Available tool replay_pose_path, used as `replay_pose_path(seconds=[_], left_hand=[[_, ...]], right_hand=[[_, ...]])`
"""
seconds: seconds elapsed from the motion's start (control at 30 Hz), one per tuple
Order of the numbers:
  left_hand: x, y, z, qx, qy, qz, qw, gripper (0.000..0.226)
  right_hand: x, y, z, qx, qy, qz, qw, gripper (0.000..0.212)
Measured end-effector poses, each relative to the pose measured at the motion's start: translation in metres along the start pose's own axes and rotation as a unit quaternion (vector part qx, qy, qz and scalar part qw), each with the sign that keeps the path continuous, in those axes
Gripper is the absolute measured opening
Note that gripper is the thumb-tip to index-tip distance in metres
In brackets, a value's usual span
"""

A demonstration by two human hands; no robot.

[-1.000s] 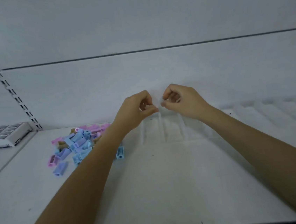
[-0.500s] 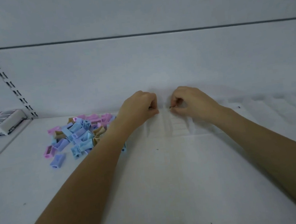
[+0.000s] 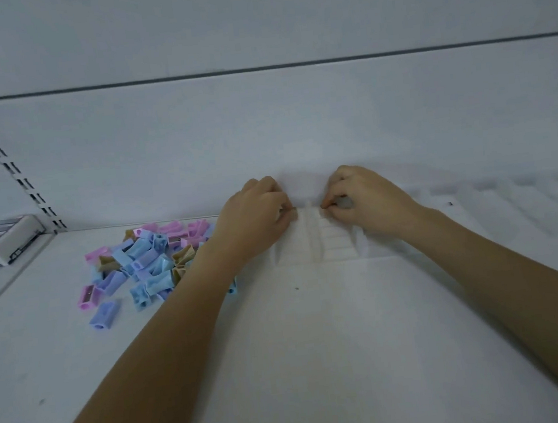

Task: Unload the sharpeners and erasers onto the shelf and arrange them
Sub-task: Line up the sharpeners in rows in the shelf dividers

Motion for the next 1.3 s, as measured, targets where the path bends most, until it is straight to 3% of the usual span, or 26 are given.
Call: replay_pose_path(seconds=[0.23, 0.7, 0.8, 1.03, 1.17, 1.3], left_hand=[[0.004, -0.003, -0.004, 0.021, 0.002, -0.058, 0.998, 0.027], [0.006, -0.005, -0.003, 0.025, -0.002, -0.050, 0.998, 0.029], [0.006, -0.005, -0.003, 0.027, -0.001, -0.051, 0.998, 0.029], [0.018, 0.023, -0.001, -0.061, 0.012, -0.058, 0.996, 0.027], [0.032, 0.053, -0.009, -0.084, 0.019, -0.058, 0.995, 0.025], [0.057, 0.078, -0.030, -0.024, 0.023, -0.051, 0.998, 0.022]], right_hand=[[0.000, -0.002, -0.005, -0.020, 0.029, 0.007, 0.999, 0.014], [0.001, -0.002, -0.007, -0.013, 0.014, 0.001, 1.000, 0.015], [0.002, 0.003, -0.010, -0.044, 0.008, 0.012, 0.999, 0.017], [0.014, 0.022, -0.008, -0.098, 0.005, 0.033, 0.995, 0.025], [0.044, 0.021, 0.000, -0.049, 0.025, 0.047, 0.997, 0.024], [0.090, 0.011, 0.005, 0.018, 0.078, 0.060, 0.995, 0.023]])
Point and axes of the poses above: each hand's wrist, its own z-axis towards the middle knuckle, its own y-axis out of the back of the hand, x = y × z, the point moved 4 cm from there along z, towards the middle knuckle, and after that the axes turned 4 degrees about -z, right-handed, at the moved point
